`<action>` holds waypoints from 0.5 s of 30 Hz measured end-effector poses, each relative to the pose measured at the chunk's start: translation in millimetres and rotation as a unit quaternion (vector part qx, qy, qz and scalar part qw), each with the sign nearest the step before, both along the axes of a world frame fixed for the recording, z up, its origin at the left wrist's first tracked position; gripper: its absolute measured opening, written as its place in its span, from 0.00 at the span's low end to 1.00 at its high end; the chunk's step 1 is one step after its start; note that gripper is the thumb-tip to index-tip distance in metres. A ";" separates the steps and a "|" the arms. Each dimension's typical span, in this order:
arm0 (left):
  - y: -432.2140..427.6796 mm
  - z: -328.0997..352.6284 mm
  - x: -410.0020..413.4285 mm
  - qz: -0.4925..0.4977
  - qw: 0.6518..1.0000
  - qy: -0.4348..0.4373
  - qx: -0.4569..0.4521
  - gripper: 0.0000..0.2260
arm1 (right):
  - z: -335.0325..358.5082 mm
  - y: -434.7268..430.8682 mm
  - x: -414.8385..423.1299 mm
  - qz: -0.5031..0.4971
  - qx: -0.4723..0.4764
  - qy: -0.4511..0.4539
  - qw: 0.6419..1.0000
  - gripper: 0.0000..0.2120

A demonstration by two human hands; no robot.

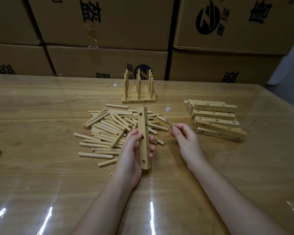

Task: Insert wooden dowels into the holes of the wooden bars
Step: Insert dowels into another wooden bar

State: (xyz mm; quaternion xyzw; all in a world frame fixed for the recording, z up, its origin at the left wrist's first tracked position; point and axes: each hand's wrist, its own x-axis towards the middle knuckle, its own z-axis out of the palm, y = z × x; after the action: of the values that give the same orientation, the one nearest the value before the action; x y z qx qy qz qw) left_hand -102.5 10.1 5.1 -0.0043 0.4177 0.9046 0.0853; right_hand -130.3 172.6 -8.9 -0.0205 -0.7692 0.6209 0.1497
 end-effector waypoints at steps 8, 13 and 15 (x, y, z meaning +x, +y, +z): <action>-0.3 -1.6 0.3 -0.028 0.998 0.055 0.019 0.11 | 0.8 -0.1 0.4 -0.010 0.002 -0.003 1.000 0.05; -2.2 1.3 2.5 -0.028 0.995 0.065 0.067 0.06 | 2.4 -0.1 1.2 -0.006 0.001 -0.004 1.000 0.06; -3.2 3.9 3.2 -0.025 0.996 0.064 0.057 0.05 | 3.1 -0.6 1.3 -0.010 0.000 -0.002 1.000 0.06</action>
State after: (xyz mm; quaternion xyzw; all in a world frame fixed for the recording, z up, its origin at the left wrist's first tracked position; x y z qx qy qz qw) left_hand -99.3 6.9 9.0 0.0688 0.3702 0.9228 0.0812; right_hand -128.9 172.0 -5.7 -0.0291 -0.7691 0.6196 0.1542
